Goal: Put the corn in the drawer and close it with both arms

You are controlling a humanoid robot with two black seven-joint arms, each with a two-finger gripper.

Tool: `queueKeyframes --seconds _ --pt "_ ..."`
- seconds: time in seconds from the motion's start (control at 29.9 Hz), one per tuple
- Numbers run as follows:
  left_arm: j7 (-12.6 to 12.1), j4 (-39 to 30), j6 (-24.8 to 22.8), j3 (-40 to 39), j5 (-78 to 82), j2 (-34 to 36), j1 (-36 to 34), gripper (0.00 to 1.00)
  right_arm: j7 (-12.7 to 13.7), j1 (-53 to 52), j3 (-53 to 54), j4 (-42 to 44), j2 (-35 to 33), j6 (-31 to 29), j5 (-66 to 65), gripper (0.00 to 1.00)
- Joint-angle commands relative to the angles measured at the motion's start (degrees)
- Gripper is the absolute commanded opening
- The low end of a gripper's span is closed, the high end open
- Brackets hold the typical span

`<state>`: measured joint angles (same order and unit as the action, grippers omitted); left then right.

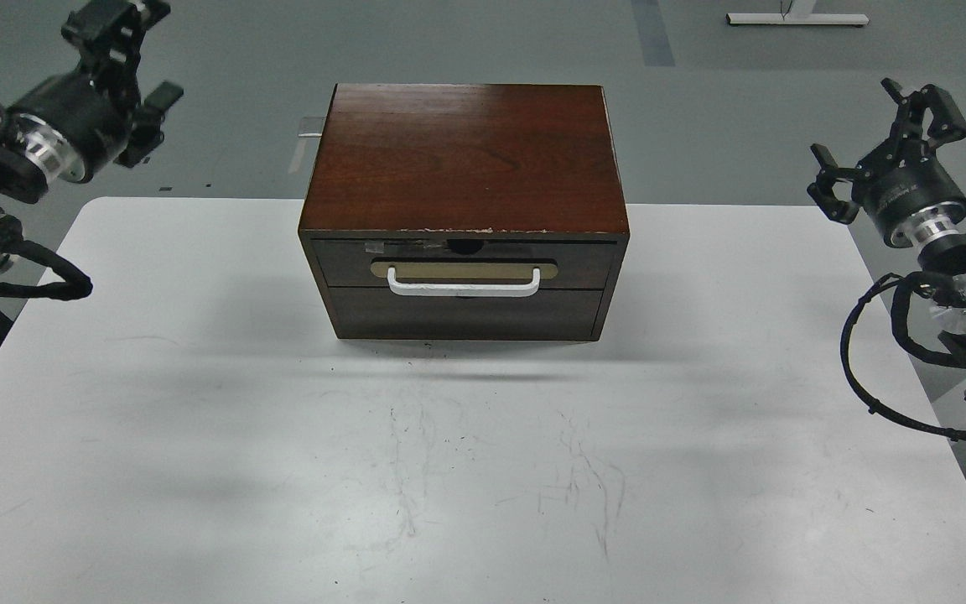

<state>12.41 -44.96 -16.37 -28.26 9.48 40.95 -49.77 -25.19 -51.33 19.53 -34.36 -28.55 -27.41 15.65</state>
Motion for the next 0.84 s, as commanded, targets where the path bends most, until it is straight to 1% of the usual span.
queueKeyframes --seconds 0.0,0.07,0.1,0.2,0.27,0.33,0.4,0.43,0.47,0.5,0.53,0.6,0.63,0.7,0.8 --pt "-0.90 2.60 -2.87 -0.04 -2.36 -0.35 2.92 0.98 -0.38 -0.27 -0.99 -5.97 -0.10 -0.59 -6.74 1.00" --pt "-1.07 2.69 -3.14 -0.13 -2.62 -0.52 4.41 0.98 -0.29 -0.09 -0.99 -6.59 0.86 -0.36 -17.18 1.00" --pt "-1.16 2.69 -3.14 -0.13 -2.97 -0.61 4.42 0.98 -0.29 -0.18 -0.81 -6.68 1.13 0.16 -18.97 1.00" --pt "-1.51 2.69 -3.40 -0.30 -5.78 -0.61 4.42 0.98 0.67 0.17 -0.11 -6.42 2.27 2.53 -19.78 1.00" --pt "-2.82 2.69 -4.01 -0.39 -7.71 -0.44 4.33 0.98 2.86 0.61 0.59 -6.15 2.19 4.03 -19.43 1.00" --pt "-4.14 2.60 -4.19 -0.39 -7.98 -0.52 4.42 0.98 4.01 1.31 1.29 -6.24 2.19 4.12 -19.25 1.00" --pt "-4.50 2.51 -4.19 -0.39 -7.98 -0.61 4.77 0.98 5.06 1.67 2.00 -6.50 2.19 4.12 -18.12 1.00" --pt "-4.59 2.51 -4.28 -0.39 -7.98 -0.61 5.73 0.98 7.33 1.84 2.17 -6.68 2.19 4.47 -15.50 1.00" --pt "-4.59 2.43 -4.37 -0.39 -7.98 -0.52 6.35 0.98 8.74 1.93 2.09 -6.85 2.19 4.99 -13.99 1.00" --pt "-4.50 2.34 -4.89 -0.48 -8.16 -0.52 7.40 0.98 11.46 2.02 2.00 -7.03 2.19 6.83 -11.28 1.00" --pt "-4.50 2.25 -5.68 -0.74 -8.60 -0.35 8.02 0.98 12.88 2.19 2.00 -7.21 2.27 9.02 -10.56 1.00" --pt "-4.50 1.81 -7.09 -1.09 -9.30 0.00 8.90 0.98 12.98 2.37 1.74 -7.38 2.27 10.18 -10.55 1.00" --pt "-4.59 1.46 -8.92 -1.18 -10.43 0.44 9.60 0.98 12.80 2.37 2.00 -7.73 2.36 11.32 -10.55 1.00" --pt "-4.59 0.93 -10.25 -1.18 -11.84 1.40 9.78 0.98 12.54 2.28 2.26 -8.43 2.19 11.33 -10.72 1.00" --pt "-4.68 0.93 -10.35 -1.18 -12.03 2.29 9.78 0.98 12.45 1.67 2.35 -8.88 2.19 11.06 -10.81 1.00"
